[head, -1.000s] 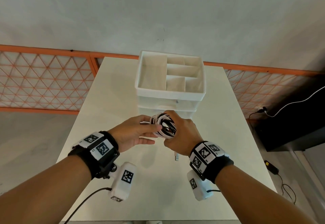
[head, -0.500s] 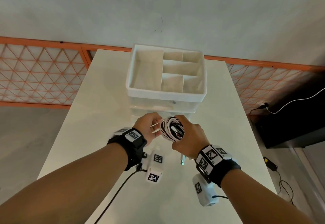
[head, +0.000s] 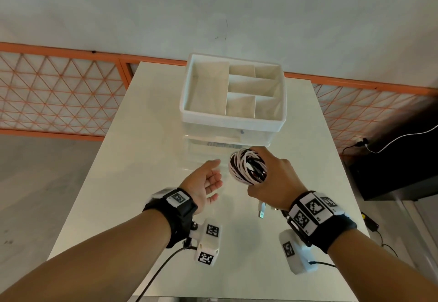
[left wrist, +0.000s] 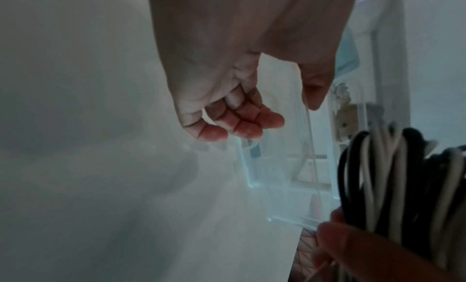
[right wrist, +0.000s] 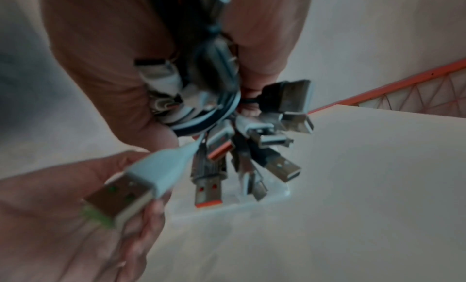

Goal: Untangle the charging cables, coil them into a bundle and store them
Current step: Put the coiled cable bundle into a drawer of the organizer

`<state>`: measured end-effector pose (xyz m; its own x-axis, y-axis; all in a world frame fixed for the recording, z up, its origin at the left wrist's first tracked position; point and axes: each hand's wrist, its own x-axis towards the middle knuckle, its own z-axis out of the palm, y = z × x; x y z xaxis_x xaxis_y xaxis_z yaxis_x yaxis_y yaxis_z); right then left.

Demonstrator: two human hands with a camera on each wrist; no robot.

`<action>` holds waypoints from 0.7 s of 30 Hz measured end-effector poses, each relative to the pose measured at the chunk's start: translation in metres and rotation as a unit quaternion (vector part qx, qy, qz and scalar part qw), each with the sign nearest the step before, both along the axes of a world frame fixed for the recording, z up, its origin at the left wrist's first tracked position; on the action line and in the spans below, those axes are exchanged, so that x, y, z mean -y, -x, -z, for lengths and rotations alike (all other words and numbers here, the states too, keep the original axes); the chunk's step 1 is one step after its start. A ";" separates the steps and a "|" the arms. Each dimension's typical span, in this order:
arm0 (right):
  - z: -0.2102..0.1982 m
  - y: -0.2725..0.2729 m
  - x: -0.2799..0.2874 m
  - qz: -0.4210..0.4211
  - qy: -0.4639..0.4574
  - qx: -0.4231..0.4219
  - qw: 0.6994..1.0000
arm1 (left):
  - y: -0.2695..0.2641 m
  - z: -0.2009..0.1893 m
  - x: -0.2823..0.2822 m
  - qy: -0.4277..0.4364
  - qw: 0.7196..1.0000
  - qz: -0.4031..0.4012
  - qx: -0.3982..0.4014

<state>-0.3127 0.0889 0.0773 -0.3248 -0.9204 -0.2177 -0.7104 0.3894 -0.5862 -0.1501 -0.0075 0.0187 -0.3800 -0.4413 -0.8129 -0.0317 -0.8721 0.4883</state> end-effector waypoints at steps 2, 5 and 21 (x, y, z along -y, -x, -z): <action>-0.012 -0.002 0.004 -0.015 0.020 -0.010 1.000 | -0.010 0.001 -0.007 -0.006 1.000 0.011 0.005; -0.028 -0.005 0.019 -0.041 0.053 -0.049 0.997 | -0.021 0.003 -0.016 0.001 0.999 0.034 0.017; 0.013 -0.038 0.087 -0.257 -0.091 -0.239 0.932 | -0.042 -0.069 0.020 0.636 0.707 0.249 0.181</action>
